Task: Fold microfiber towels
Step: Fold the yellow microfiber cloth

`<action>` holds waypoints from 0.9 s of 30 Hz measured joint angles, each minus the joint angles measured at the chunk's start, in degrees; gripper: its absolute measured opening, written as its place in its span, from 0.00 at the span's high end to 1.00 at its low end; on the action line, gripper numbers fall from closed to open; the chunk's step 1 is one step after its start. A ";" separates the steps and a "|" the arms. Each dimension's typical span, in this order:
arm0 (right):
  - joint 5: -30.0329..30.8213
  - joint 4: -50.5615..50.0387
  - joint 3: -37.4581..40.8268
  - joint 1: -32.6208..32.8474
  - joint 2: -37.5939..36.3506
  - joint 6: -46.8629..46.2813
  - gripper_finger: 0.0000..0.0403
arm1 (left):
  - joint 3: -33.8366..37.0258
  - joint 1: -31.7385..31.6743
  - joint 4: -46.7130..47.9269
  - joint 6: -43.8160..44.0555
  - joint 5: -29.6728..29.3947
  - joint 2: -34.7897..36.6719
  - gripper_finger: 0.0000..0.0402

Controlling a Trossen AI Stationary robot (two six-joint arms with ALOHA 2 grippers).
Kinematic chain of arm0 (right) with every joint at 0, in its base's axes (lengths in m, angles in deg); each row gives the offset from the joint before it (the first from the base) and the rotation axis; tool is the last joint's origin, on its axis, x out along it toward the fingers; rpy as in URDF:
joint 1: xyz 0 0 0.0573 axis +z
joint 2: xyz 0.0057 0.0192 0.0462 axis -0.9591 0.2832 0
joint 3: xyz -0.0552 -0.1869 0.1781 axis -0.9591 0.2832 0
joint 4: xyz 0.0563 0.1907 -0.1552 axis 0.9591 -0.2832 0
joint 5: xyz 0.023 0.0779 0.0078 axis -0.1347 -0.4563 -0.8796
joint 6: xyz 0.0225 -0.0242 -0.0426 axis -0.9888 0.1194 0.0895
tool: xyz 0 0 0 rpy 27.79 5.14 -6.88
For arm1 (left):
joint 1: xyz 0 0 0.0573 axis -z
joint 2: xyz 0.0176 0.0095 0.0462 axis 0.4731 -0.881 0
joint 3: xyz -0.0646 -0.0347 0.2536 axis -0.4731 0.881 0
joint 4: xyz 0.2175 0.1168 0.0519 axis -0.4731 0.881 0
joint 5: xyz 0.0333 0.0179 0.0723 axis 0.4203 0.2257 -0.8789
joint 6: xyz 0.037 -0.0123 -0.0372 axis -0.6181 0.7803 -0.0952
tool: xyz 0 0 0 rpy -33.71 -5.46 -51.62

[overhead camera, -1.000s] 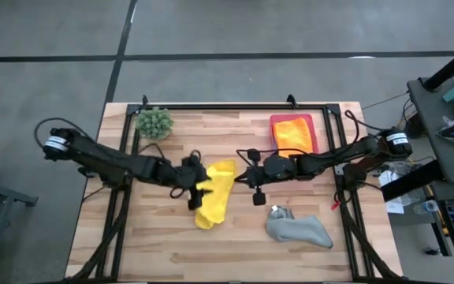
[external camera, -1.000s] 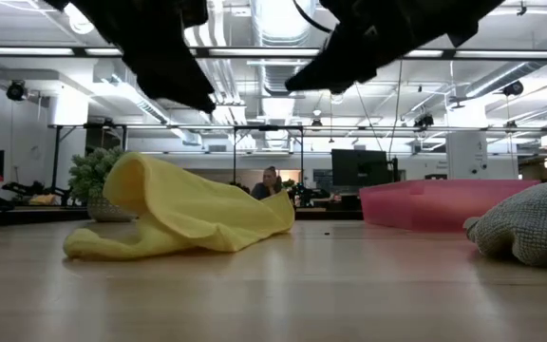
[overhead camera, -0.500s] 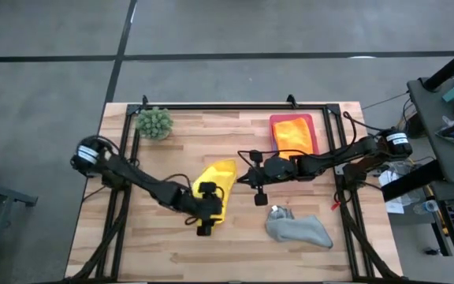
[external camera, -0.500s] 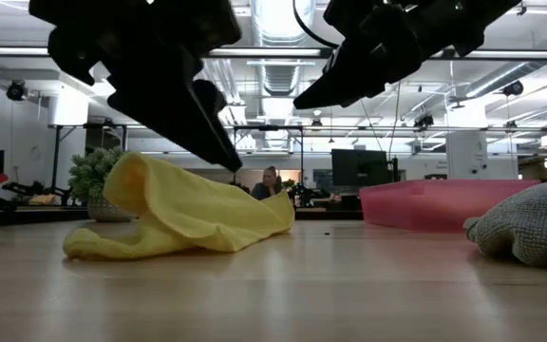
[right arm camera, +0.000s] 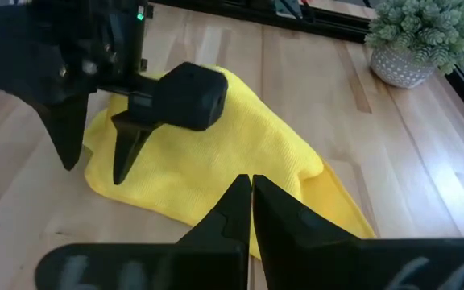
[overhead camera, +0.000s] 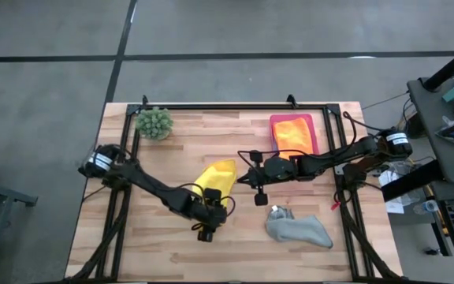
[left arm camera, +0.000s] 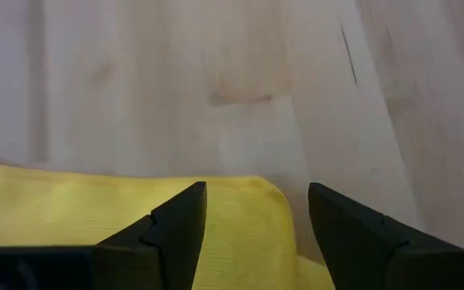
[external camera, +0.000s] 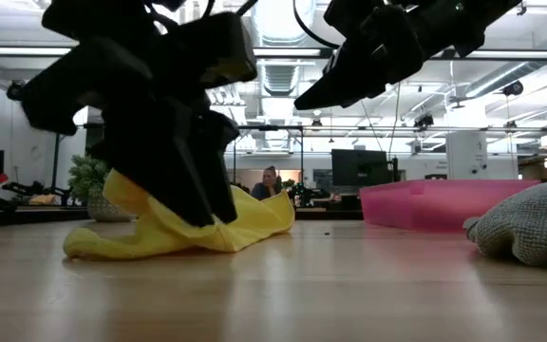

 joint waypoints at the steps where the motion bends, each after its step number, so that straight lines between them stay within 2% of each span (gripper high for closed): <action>1: -0.03 -0.02 0.00 0.00 0.00 0.04 0.98 | 0.04 0.06 0.12 0.03 0.12 -0.49 0.50; 5: -0.03 -0.02 0.00 0.00 0.00 0.02 0.98 | -0.08 0.07 0.61 1.21 -0.45 -2.68 0.53; 9: -0.06 -0.02 0.00 0.00 0.00 0.00 0.98 | -0.15 0.11 0.82 3.12 -2.91 -3.46 0.62; 17: -0.04 -1.11 0.02 -0.02 0.00 0.46 0.98 | 0.04 0.00 1.82 4.30 -4.98 -3.17 0.97; 23: -0.07 -3.68 0.09 -0.02 0.00 0.87 0.97 | 0.52 0.00 6.37 1.31 -6.77 1.62 1.00; 27: -2.15 -6.18 0.09 0.00 0.00 -0.72 0.90 | 0.48 0.12 7.09 1.24 -9.12 7.47 1.00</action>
